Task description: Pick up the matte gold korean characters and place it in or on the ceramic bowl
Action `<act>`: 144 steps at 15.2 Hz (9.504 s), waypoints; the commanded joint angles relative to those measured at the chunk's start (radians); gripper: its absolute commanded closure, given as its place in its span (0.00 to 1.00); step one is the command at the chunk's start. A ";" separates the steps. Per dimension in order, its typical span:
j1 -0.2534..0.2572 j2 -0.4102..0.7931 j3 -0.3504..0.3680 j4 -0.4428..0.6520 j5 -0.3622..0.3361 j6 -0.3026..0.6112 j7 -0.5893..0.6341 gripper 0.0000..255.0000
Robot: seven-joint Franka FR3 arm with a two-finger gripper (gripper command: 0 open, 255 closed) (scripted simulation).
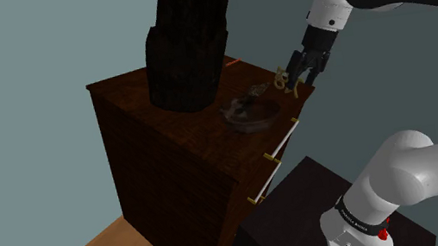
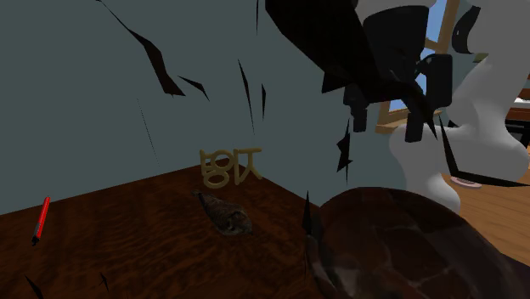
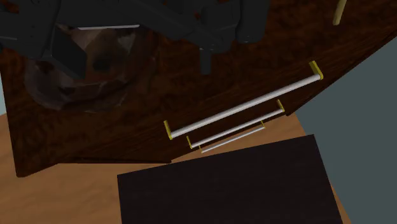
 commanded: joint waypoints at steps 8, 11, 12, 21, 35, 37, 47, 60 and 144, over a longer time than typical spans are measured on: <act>-0.058 0.131 -0.101 0.016 -0.099 0.130 -0.117 0.00; -0.079 0.199 -0.144 0.040 -0.133 0.185 -0.163 0.00; -0.086 0.223 -0.158 0.050 -0.143 0.203 -0.179 0.00; -0.132 0.465 -0.280 0.188 -0.188 0.347 -0.316 0.00; -0.143 0.569 -0.319 0.168 -0.180 0.481 -0.359 0.00; -0.143 0.569 -0.319 0.168 -0.180 0.481 -0.359 0.00; -0.143 0.569 -0.319 0.168 -0.180 0.481 -0.359 1.00; -0.140 0.537 -0.309 0.287 -0.182 0.331 -0.357 1.00; 0.065 0.257 0.195 0.279 -0.036 0.036 0.286 0.00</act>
